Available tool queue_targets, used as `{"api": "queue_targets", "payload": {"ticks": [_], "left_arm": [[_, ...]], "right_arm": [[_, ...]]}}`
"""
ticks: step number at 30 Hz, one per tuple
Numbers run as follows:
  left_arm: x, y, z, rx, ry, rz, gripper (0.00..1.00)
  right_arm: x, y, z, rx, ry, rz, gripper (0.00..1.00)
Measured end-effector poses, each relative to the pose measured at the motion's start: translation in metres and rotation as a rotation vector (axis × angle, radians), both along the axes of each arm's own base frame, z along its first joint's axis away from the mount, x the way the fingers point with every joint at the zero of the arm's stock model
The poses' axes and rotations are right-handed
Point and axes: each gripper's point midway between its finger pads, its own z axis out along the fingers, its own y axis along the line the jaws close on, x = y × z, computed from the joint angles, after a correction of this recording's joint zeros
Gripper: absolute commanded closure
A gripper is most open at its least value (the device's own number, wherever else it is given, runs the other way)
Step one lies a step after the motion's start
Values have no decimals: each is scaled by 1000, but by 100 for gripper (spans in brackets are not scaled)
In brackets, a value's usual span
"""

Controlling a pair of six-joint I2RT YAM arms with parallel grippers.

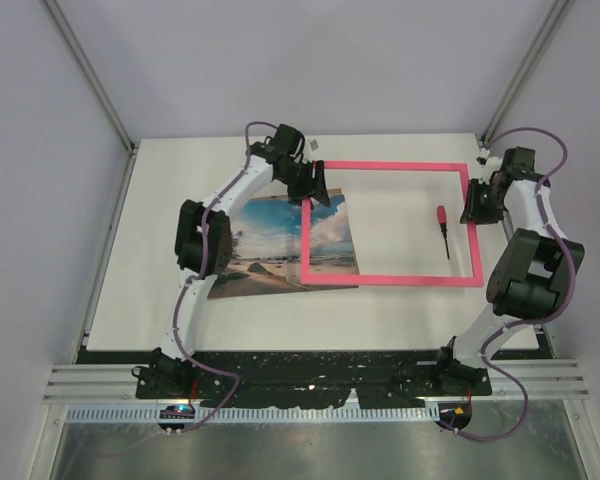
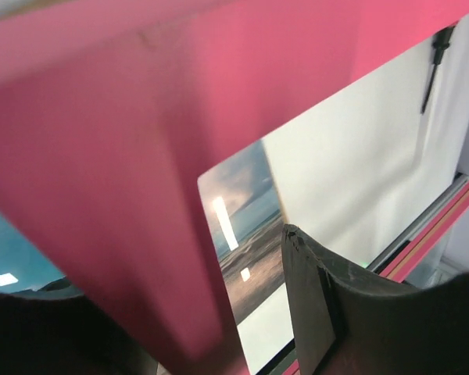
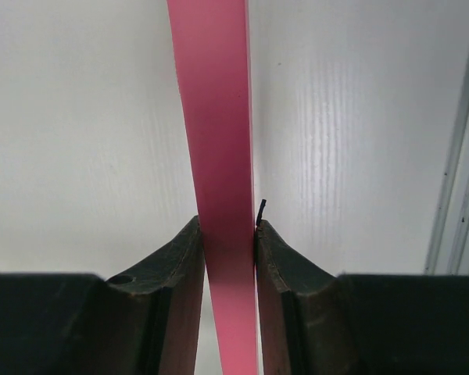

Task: Take the photo out of the frame
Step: Place the photo frame item at the center of the board.

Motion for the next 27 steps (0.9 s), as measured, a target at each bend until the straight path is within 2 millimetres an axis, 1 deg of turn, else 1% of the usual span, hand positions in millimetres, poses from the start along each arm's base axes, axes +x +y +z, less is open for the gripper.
{"api": "queue_targets", "payload": {"ticks": [4,8,11,14,18,22,27], "left_arm": [[-7,-37,-11,-46,25,-26,37],[-22,-63,-18,-64,43,-64,33],[-32,-78,-20,-79,49,-94,31],[-44,-93,-21,-102,62,-125,30],[-50,-105,-19,-136,62,-152,27],[-52,-114,-17,-163,58,-161,25],[-56,-120,-25,-172,68,-179,22]], "right_arm": [[-8,-29,0,-29,-4,-17,92],[-15,-53,-2,-54,-1,-30,92],[-20,-68,-13,-52,21,-39,92],[-24,-76,-27,-17,45,-50,92],[-23,-88,-37,-10,60,-50,92],[-9,-99,-36,-28,43,-29,92],[9,-111,-34,-53,19,-2,92]]}}
